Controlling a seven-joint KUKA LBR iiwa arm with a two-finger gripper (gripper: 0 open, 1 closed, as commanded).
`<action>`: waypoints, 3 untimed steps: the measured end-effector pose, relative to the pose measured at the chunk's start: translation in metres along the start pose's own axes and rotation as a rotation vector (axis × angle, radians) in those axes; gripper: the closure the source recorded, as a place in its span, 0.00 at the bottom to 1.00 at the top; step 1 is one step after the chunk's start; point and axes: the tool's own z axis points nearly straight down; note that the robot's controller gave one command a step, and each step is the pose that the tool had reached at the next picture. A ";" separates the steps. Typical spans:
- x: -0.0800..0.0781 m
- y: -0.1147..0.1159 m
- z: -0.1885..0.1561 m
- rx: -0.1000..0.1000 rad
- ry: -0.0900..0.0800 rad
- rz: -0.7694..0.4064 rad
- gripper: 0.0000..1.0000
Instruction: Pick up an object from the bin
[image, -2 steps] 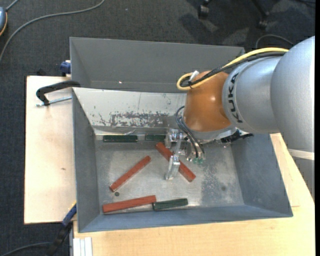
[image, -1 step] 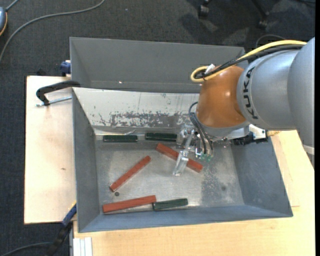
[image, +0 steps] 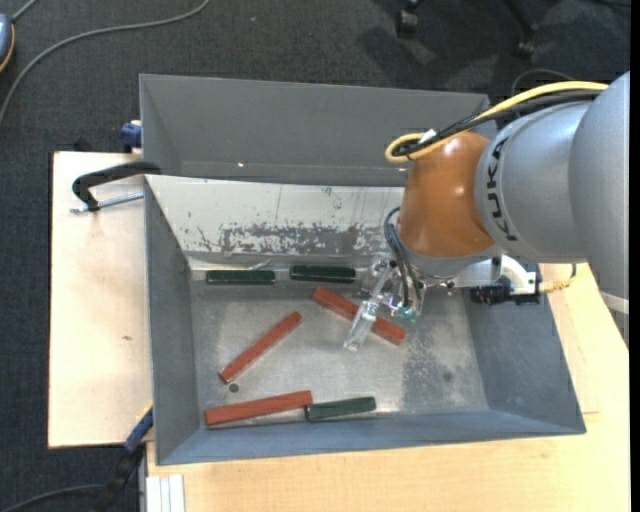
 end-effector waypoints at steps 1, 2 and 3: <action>0.014 0.001 0.031 0.002 0.004 0.225 0.00; 0.014 0.002 0.031 0.001 0.002 0.224 0.00; 0.014 0.002 0.031 0.000 0.001 0.224 1.00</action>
Offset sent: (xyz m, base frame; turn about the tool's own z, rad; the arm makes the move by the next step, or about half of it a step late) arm -0.0124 0.0060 -0.0309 0.2269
